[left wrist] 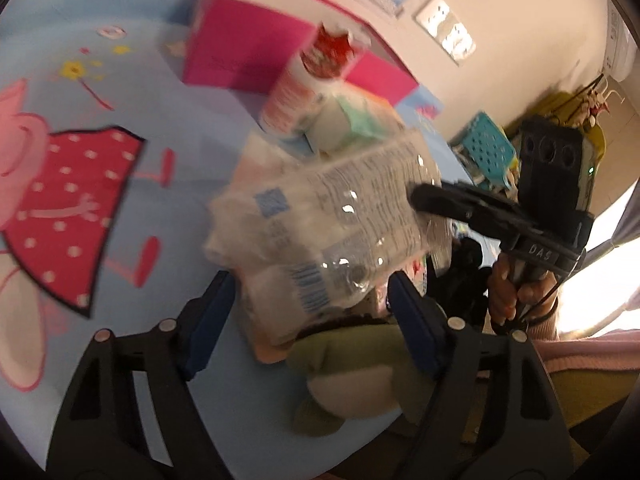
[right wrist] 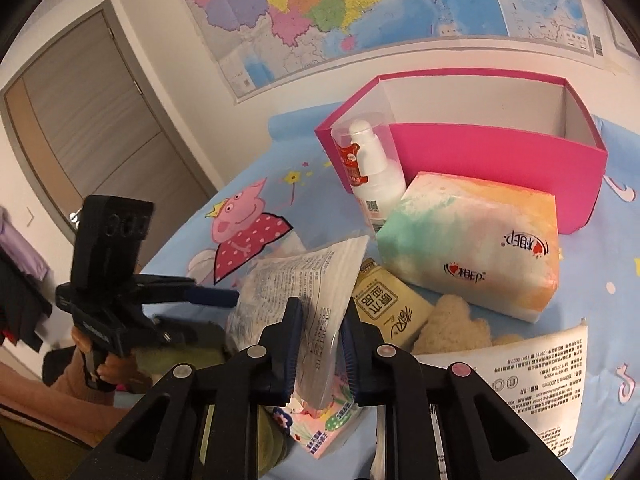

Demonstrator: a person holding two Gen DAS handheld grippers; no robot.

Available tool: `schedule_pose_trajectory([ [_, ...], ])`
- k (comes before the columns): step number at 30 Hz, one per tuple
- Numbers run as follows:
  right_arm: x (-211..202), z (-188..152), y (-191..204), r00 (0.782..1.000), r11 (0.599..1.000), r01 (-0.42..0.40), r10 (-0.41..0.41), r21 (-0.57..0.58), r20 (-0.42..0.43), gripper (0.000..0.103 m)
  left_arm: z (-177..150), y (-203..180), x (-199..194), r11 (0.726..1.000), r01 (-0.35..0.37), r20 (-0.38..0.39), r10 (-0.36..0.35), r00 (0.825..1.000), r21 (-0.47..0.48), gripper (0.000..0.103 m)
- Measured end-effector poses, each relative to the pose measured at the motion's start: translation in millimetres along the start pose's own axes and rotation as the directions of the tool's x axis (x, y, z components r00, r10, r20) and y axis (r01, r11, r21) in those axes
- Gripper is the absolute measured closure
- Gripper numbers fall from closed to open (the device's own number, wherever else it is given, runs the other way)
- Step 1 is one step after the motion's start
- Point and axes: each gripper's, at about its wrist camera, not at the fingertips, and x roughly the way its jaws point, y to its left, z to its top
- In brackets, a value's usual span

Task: Organize soft objects
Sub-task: 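Close the left tool on the clear bag while the right tool grasps the white packet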

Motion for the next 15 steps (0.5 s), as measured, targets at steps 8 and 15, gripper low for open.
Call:
schedule_pose_trajectory([
  [8, -4.5, 4.9, 0.7, 1.0, 1.0, -0.014, 0.014, -0.005, 0.014, 0.086, 4.5, -0.9, -2.1, 0.999, -0.023, -0.022, 0.022, 1.0, -0.05, 0.049],
  [15, -18.0, 18.1, 10.6, 0.997, 0.998, -0.041, 0.044, -0.052, 0.069, 0.086, 10.1, -11.9, -31.7, 0.998, -0.045, 0.064, 0.048, 0.997, -0.05, 0.049],
])
